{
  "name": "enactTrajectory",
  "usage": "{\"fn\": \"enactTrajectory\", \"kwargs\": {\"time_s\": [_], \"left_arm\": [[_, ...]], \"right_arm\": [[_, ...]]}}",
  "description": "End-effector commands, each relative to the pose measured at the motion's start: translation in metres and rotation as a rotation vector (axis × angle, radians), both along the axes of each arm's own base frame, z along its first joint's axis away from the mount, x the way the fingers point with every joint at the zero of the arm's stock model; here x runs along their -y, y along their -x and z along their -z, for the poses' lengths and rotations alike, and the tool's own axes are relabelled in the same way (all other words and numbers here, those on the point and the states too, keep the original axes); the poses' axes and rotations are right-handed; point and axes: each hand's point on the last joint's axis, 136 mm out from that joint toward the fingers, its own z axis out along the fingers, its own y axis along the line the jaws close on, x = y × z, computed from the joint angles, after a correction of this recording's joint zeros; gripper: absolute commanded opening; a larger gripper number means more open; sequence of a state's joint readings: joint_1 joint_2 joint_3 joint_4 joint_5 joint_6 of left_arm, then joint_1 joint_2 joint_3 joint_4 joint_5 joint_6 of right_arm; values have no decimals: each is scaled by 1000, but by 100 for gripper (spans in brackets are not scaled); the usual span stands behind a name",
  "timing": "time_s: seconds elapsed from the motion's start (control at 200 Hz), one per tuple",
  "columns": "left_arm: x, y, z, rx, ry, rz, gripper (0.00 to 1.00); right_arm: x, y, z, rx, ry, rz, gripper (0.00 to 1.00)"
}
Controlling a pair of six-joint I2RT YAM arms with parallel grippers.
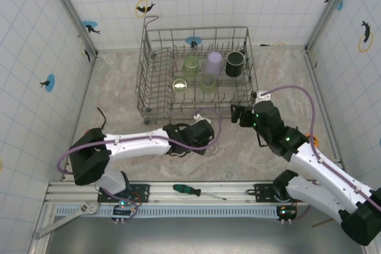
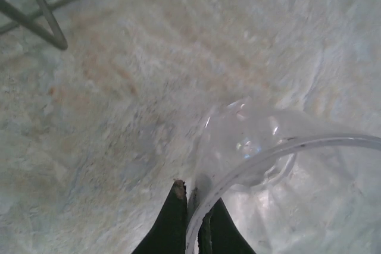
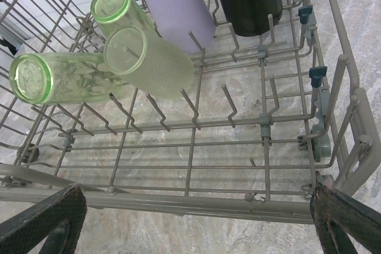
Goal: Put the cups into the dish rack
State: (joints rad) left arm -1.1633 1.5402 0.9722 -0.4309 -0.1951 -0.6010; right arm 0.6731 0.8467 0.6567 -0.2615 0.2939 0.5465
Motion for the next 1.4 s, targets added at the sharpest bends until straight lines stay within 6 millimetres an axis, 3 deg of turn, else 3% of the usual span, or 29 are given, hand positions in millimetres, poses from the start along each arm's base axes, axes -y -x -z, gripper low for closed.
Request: {"fn": "enactTrajectory", "kwargs": {"time_s": [0.0,0.611,0.906,1.061,1.316,1.396], "left_arm": [[2,1,2,-15,-26,-6,0],[1,3,-40,27,62,14,0],[11,4,-73,47,152,41,0],[9,0,-87,85,171,37,0],[20,-16,-138,214,237,47,0],[20,-19,-147,237,243,50,0]], "right_arm": [[2,1,1,17,-15,8,100],[3,6,-8,18,-44,2,100],[1,7,-22,33,-69,-3,100],[1,7,-19,21,-71,-3,100],[-5,9,-15,6,-99,-14,100],[-5,9,-15,2,-91,-16,100]]}}
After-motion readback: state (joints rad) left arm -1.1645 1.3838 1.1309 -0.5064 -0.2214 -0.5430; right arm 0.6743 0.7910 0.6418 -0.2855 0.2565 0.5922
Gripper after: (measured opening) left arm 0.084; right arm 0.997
